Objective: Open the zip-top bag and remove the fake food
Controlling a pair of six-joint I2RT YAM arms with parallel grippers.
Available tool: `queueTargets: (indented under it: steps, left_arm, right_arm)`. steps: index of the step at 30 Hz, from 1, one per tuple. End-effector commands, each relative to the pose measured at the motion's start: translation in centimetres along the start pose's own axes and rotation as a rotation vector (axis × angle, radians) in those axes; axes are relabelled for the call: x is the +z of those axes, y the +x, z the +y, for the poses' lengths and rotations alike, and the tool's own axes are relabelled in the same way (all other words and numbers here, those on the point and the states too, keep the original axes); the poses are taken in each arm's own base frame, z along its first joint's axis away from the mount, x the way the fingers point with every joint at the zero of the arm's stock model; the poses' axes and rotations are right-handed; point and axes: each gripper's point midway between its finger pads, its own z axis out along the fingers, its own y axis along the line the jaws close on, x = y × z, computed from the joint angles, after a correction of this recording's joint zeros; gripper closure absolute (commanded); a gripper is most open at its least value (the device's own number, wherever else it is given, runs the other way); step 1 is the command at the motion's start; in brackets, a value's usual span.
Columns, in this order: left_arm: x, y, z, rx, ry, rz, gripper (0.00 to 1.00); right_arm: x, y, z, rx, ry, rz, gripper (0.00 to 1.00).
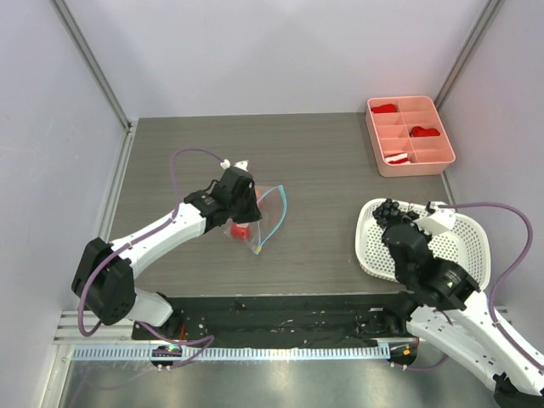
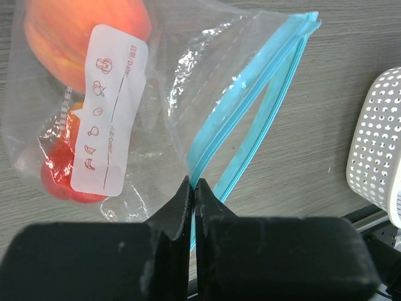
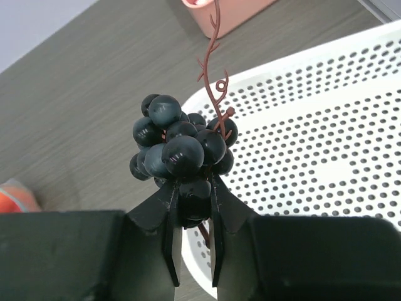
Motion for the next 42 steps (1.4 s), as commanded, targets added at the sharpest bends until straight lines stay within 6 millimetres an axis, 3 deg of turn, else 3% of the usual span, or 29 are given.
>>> queueTargets:
  steps: [1,5,8,9,11,12,13,14,15,16,19,20,23,26,28,30,31,33,34,36,37,38,42]
  left_arm:
    - [-1.0,-1.5,-1.3,0.006,0.062,-0.06,1.0]
    - [-1.3,-1.6,-1.2,0.013,0.062,-0.066,1.0]
    - [-1.2,-1.8,-1.8,0.015,0.08,-0.061,1.0]
    - [-1.1,-1.7,-1.8,0.015,0.08,-0.053,1.0]
    - [-1.2,-1.8,-2.0,0.016,0.089,-0.052,1.0]
    - [-1.2,-1.8,-2.1,0.014,0.089,-0.052,1.0]
    - [-1.3,-1.8,-2.1,0.012,0.091,-0.054,1.0]
    - [-1.3,-1.7,-2.0,0.012,0.091,-0.054,1.0]
    - [-1.5,-1.8,-2.1,0.012,0.094,-0.06,1.0]
    - [-1.6,-1.8,-2.0,0.012,0.093,-0.059,1.0]
    - [-1.9,-1.9,-2.0,0.014,0.093,-0.064,1.0]
    - [-1.8,-1.8,-2.0,0.012,0.091,-0.062,1.0]
    - [-2.1,-1.9,-2.1,0.009,0.098,-0.064,1.0]
    - [-2.0,-2.0,-2.2,0.008,0.098,-0.064,1.0]
    - [-1.9,-2.0,-2.2,0.002,0.096,-0.062,1.0]
    - [-2.0,-1.9,-2.8,-0.005,0.126,-0.05,1.0]
    - [-2.0,-1.8,-2.9,-0.012,0.129,-0.049,1.0]
    - [-2.1,-1.8,-3.0,-0.016,0.137,-0.049,1.0]
    - [-2.3,-1.8,-3.1,-0.021,0.143,-0.049,1.0]
    - [-2.5,-1.7,-3.2,-0.023,0.149,-0.046,1.0]
    - [-2.6,-1.8,-3.2,-0.026,0.154,-0.049,1.0]
    - [-2.7,-1.7,-3.2,-0.027,0.156,-0.048,1.0]
    - [-3.1,-1.4,-3.1,-0.029,0.156,-0.044,1.0]
  right_arm:
    - [1.0,0.8,-1.6,0.068,0.106,-0.046,0.94]
    - [2.3,3.5,-2.9,0.068,0.163,-0.037,0.87]
    - [2.8,4.3,-2.7,0.075,0.157,-0.029,0.77]
    - [2.9,4.3,-2.6,0.079,0.155,-0.03,0.64]
    - [2.8,4.4,-2.6,0.075,0.154,-0.024,0.59]
    - [2.8,4.3,-2.5,0.074,0.149,-0.021,0.49]
    - [2.8,4.2,-2.4,0.071,0.144,-0.019,0.46]
    - [2.7,4.1,-2.4,0.057,0.141,-0.02,0.35]
    - [2.5,3.9,-2.3,0.057,0.133,-0.019,0.04]
    - [2.4,3.8,-2.2,0.05,0.124,-0.016,0.0]
    - [1.7,2.7,-0.2,0.048,0.025,0.009,0.0]
    - [1.6,2.4,0.6,-0.025,-0.019,0.016,0.0]
    - [0.6,1.0,6.0,-0.116,-0.272,0.028,0.0]
    - [-0.8,2.0,11.1,-0.212,-0.531,0.094,0.0]
    - [-2.6,4.2,15.4,-0.252,-0.761,0.194,0.0]
    - [-3.9,5.5,18.0,-0.262,-0.901,0.258,0.0]
    - [-5.2,7.0,20.1,-0.272,-1.025,0.321,0.04]
    - [-5.8,7.7,21.7,-0.279,-1.084,0.34,0.12]
    - [-5.6,8.8,22.9,-0.293,-1.105,0.362,0.23]
    - [-5.8,9.4,24.4,-0.293,-1.143,0.379,0.4]
    - [-5.6,9.3,25.1,-0.272,-1.144,0.374,0.57]
    - [-5.0,10.3,25.6,-0.266,-1.134,0.402,0.61]
    - [-3.9,10.9,27.1,-0.189,-1.121,0.398,0.64]
